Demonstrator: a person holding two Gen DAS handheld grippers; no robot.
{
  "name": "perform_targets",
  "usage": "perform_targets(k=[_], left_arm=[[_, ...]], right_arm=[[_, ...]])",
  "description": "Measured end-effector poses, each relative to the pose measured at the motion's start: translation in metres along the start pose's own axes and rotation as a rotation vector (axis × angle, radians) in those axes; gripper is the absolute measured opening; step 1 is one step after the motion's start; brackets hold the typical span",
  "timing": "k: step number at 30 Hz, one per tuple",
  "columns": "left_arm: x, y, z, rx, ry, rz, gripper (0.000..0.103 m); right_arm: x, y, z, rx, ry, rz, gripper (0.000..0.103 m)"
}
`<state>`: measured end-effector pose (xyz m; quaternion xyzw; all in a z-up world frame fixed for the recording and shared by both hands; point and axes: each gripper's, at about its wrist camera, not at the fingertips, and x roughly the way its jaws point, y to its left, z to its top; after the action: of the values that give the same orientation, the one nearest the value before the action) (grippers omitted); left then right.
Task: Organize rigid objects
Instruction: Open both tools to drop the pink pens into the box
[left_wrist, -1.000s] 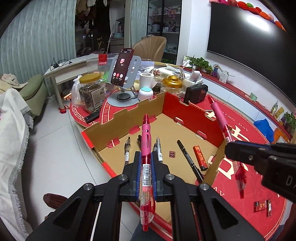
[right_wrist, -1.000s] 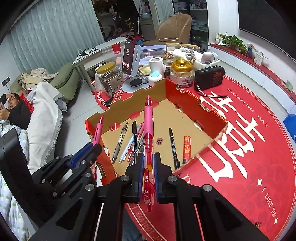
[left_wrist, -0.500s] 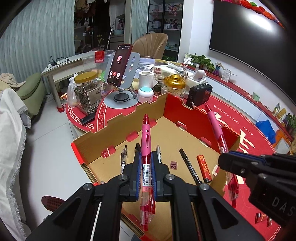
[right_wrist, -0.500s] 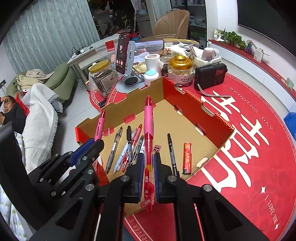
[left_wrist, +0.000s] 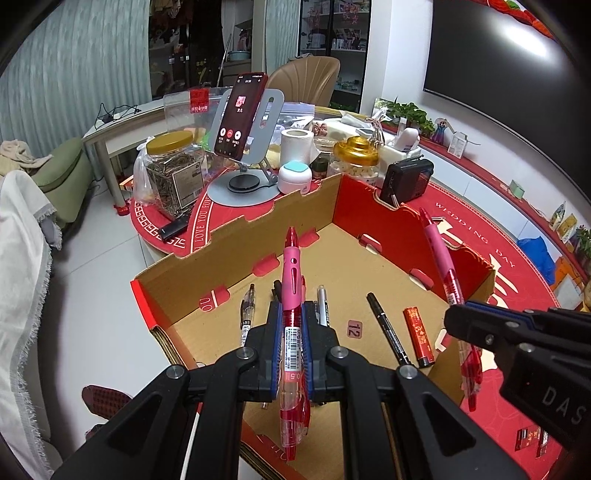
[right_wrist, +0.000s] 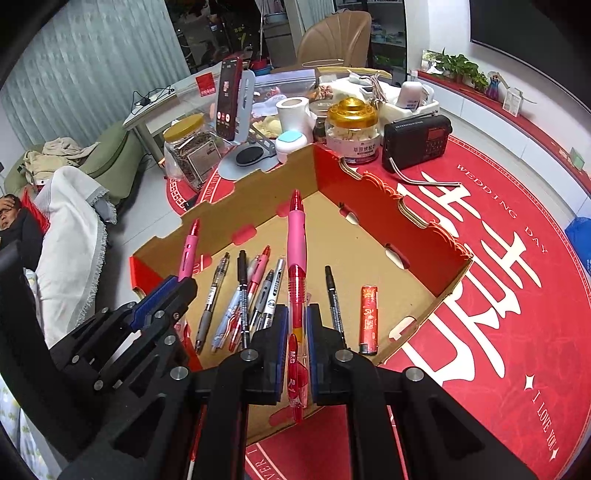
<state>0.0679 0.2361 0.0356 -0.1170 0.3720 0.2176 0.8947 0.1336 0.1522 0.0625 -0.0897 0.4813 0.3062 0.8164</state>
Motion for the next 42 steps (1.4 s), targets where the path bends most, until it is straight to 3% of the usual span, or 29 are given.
perform_targets(k=[30, 37, 42], left_arm=[[0.017, -0.007, 0.003, 0.018, 0.032, -0.004, 0.011], [0.025, -0.012, 0.003, 0.034, 0.068, -0.008, 0.011], [0.038, -0.019, 0.0, 0.075, 0.138, -0.015, 0.014]], right_arm=[[0.02, -0.011, 0.0, 0.01, 0.033, -0.014, 0.011], [0.03, -0.012, 0.001, 0.013, 0.053, -0.017, 0.011], [0.041, -0.015, -0.002, 0.023, 0.081, -0.02, 0.011]])
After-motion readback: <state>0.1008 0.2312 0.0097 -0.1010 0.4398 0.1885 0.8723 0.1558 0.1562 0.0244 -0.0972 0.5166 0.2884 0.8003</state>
